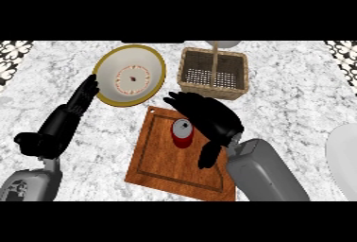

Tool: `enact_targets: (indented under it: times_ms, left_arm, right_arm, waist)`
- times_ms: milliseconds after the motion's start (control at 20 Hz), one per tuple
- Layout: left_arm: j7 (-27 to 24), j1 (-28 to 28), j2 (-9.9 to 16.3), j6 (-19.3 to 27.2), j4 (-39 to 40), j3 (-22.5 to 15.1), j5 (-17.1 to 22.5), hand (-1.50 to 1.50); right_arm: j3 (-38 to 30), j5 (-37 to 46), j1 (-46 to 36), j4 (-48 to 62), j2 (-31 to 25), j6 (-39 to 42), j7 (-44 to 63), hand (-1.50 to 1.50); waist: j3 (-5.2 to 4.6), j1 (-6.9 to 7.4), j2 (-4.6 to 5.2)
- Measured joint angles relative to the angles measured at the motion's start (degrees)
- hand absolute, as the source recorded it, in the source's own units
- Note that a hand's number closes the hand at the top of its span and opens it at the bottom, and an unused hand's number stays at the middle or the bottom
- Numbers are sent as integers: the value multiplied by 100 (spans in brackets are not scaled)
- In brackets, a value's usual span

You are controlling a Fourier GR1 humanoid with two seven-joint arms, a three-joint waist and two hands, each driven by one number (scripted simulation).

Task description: Pick the can from the cutting board and place it in the basket

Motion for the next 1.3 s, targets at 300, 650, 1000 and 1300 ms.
enact_targets:
  times_ms: [300, 650, 1000, 1300]
  left_arm:
    - [152, -106, -168, 1, -43, -8, -156, 0]
    - [41, 24, -208, -169, -64, 128, -212, 0]
    - [200, 5, -273, -255, -217, 221, -206, 0]
    - [-9, 5, -370, -276, 5, 231, -357, 0]
  right_arm:
    - [212, 396, 139, 137, 175, -97, -2, -150]
    - [255, 619, 153, 464, 231, -333, -71, -150]
    - [302, 727, -87, 1264, 273, -644, -102, -150]
    - [395, 596, -319, 1892, 283, -859, -215, -150]
  waist:
    - [0, -2, -1]
    - [0, 9, 0]
    - [0, 15, 3]
    - [0, 26, 7]
